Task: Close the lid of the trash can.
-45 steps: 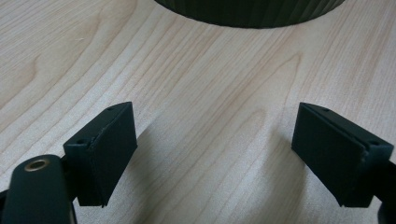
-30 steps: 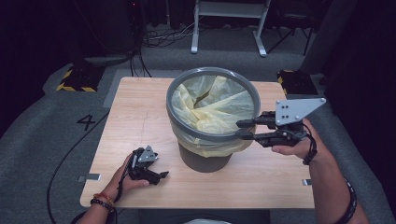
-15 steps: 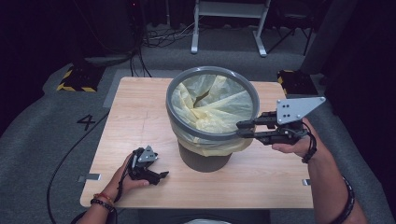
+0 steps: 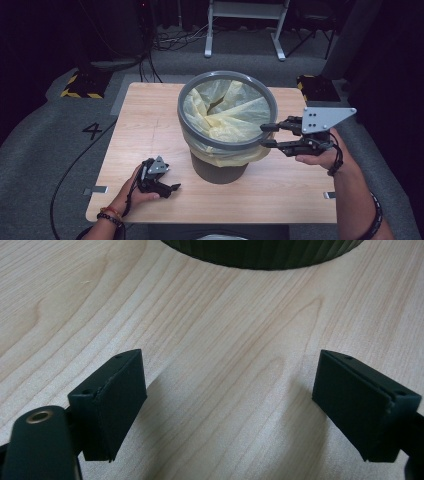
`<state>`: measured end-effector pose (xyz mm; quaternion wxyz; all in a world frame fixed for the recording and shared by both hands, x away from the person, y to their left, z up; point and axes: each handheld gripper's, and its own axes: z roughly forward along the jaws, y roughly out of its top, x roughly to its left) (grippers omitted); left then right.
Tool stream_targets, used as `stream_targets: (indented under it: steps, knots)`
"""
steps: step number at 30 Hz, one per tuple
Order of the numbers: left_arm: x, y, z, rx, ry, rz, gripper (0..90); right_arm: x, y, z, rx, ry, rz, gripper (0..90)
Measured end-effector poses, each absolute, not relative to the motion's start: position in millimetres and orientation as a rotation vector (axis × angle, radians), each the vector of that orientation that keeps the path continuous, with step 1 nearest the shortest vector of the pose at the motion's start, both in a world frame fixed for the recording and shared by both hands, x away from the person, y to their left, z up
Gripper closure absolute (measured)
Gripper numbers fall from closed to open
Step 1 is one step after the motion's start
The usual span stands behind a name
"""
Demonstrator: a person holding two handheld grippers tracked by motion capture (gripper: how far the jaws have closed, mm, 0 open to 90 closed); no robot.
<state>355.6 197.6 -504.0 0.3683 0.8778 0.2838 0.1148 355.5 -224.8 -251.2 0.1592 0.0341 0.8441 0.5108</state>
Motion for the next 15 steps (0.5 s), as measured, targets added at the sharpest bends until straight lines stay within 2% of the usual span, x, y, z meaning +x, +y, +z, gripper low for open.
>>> stream_targets:
  steps: [15]
  knots:
    - [356, 198, -504, 2.254, 0.729, 0.294, 13.9, 365, -258, -263, 0.326, 2.275, 1.379, 57.7]
